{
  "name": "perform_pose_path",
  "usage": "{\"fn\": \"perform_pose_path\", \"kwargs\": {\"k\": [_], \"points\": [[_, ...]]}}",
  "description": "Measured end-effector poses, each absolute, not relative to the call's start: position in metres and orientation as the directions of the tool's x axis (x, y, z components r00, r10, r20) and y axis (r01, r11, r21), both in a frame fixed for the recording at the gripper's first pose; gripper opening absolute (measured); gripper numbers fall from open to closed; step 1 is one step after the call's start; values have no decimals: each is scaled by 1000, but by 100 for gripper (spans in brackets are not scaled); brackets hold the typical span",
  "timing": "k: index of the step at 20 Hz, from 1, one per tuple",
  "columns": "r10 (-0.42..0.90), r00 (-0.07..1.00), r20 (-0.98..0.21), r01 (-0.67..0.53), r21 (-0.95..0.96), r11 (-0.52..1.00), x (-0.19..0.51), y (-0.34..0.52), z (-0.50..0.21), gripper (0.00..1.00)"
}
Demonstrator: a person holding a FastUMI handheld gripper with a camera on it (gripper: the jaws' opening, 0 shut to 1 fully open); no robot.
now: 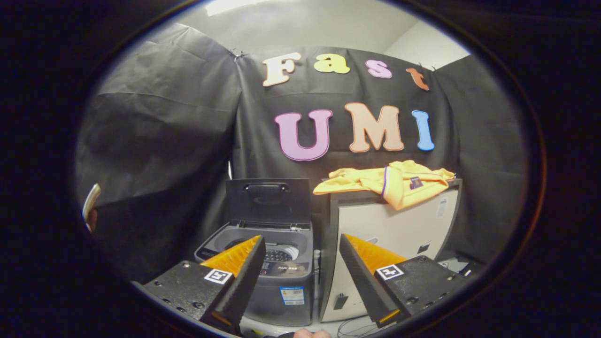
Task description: Put the clothes into the washing machine and then close the washing machine lid.
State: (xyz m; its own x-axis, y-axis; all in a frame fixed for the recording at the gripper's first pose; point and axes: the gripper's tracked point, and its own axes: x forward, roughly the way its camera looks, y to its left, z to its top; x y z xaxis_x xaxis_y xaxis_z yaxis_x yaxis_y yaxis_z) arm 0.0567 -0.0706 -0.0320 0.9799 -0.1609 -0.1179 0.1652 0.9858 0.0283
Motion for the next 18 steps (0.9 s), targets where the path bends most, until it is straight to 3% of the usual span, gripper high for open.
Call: {"fn": "perform_pose_path", "kwargs": {"k": [11,18], "points": [[-265,963,-38,268,125,955,93,-132,16,96],[-340,938,-67,346,127,930,120,-184,20,95]]}}
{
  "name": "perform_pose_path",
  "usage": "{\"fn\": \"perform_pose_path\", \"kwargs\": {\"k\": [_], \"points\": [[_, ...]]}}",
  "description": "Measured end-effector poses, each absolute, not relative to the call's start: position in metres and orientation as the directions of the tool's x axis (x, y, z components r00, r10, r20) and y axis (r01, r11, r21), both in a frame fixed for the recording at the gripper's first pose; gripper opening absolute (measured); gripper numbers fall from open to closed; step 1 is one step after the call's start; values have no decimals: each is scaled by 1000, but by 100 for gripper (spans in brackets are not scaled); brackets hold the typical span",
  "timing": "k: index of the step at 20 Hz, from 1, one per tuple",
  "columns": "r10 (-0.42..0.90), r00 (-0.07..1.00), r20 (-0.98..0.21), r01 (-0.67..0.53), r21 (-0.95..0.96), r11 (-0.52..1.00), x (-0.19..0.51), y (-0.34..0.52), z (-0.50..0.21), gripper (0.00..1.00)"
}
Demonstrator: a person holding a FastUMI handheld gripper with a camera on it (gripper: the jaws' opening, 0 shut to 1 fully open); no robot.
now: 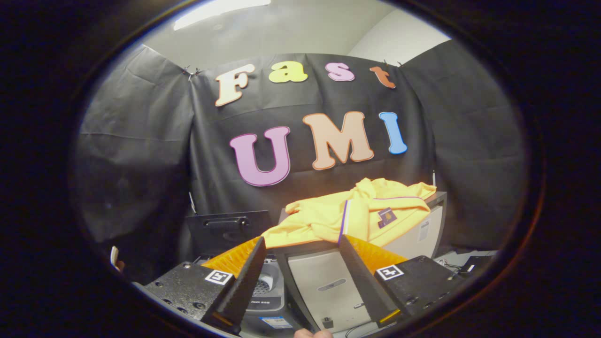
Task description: Put the clothes into the washing machine and then close the washing machine lid.
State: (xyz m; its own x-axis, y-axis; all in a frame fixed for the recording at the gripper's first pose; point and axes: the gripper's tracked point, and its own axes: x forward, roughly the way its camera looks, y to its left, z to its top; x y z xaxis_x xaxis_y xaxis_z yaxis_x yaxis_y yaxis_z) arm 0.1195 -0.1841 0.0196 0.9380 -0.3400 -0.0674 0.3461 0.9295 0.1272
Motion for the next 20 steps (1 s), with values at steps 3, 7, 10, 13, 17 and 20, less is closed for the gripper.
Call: {"fn": "perform_pose_path", "kwargs": {"k": [3,7,10,13,17,20], "points": [[-360,927,-102,370,109,923,134,-202,19,96],[-404,907,-121,413,70,908,149,-224,21,96],[-435,888,-149,443,28,896,161,-246,15,96],[-450,876,-173,460,24,887,178,-268,15,96],[-472,854,-220,480,-18,877,199,-293,15,96],[-487,836,-252,489,-59,870,213,-307,11,96]]}}
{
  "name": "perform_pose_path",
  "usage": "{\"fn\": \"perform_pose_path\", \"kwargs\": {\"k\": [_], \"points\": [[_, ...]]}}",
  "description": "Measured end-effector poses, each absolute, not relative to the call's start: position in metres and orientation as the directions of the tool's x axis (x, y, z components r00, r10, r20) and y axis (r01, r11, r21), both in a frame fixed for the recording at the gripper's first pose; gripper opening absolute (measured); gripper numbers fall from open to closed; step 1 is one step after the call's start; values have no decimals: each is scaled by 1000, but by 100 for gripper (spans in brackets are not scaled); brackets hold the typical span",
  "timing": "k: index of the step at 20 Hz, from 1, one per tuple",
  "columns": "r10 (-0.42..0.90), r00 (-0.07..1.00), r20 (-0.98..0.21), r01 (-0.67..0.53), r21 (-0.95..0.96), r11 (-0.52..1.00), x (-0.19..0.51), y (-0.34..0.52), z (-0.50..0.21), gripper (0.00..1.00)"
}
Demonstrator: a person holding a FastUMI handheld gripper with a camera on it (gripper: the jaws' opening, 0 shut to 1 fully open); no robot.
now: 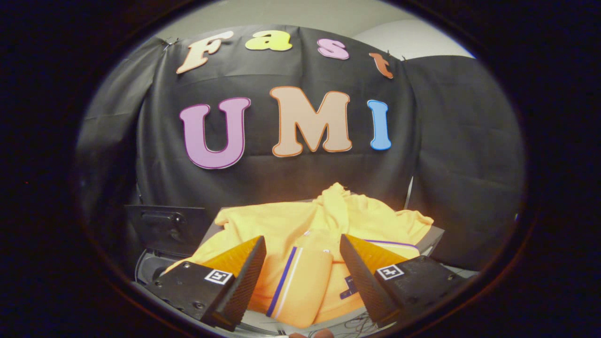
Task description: Put the clothes into the washing machine and then close the washing machine lid.
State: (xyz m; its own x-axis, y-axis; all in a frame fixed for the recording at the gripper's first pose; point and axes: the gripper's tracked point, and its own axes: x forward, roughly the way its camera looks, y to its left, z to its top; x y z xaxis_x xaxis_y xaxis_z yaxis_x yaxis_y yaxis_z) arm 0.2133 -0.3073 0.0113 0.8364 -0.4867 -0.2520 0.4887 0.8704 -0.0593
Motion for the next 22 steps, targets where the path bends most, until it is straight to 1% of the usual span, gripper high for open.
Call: {"fn": "perform_pose_path", "kwargs": {"k": [6,8,10,11,12,14,15,18,19,21,22], "points": [[-509,780,-363,488,-155,859,239,-331,-10,98],[-500,768,-399,483,-152,863,245,-332,-22,96],[-482,781,-397,484,-102,869,253,-331,-25,93],[-467,783,-411,477,-86,875,252,-329,-28,86],[-459,790,-406,472,-76,879,254,-326,-26,84],[-463,789,-404,467,-97,879,257,-327,-25,69],[-465,792,-397,459,-116,881,260,-325,-25,43],[-485,798,-357,467,-143,873,264,-319,-12,15],[-479,813,-330,471,-110,875,267,-313,-4,9],[-453,833,-316,466,-37,884,270,-299,12,6],[-446,839,-313,463,-22,886,271,-293,19,6]]}}
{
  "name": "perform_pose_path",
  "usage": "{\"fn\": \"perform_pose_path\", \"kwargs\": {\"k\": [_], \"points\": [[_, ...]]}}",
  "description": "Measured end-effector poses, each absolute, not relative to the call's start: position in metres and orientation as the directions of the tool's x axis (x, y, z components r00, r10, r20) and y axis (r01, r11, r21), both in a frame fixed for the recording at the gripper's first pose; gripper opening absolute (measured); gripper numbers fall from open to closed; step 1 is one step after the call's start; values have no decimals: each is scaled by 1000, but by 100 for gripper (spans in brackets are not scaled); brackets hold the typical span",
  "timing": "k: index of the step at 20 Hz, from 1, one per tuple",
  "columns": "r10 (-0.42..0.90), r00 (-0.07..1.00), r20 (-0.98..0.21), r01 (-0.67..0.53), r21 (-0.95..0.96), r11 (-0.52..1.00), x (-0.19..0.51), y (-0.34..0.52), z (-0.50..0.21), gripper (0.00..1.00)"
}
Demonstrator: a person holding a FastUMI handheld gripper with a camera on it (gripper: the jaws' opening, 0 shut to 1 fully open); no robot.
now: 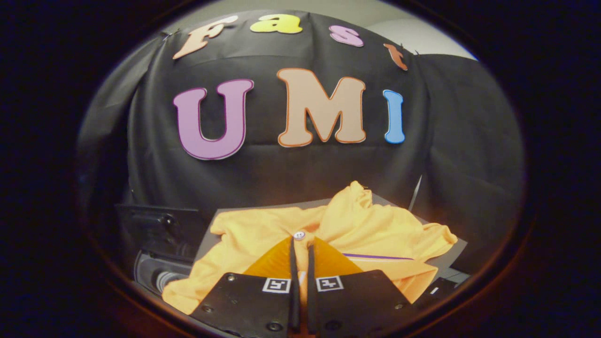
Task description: Put the clothes into the washing machine and then close the washing machine lid.
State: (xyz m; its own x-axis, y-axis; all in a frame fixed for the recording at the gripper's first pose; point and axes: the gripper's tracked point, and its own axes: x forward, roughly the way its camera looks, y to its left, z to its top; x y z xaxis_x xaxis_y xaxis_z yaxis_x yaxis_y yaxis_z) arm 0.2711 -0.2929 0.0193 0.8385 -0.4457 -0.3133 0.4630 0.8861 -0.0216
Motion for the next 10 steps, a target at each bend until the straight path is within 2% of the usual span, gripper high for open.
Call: {"fn": "perform_pose_path", "kwargs": {"k": [10], "points": [[-319,909,-270,328,-14,945,303,-190,59,6]]}}
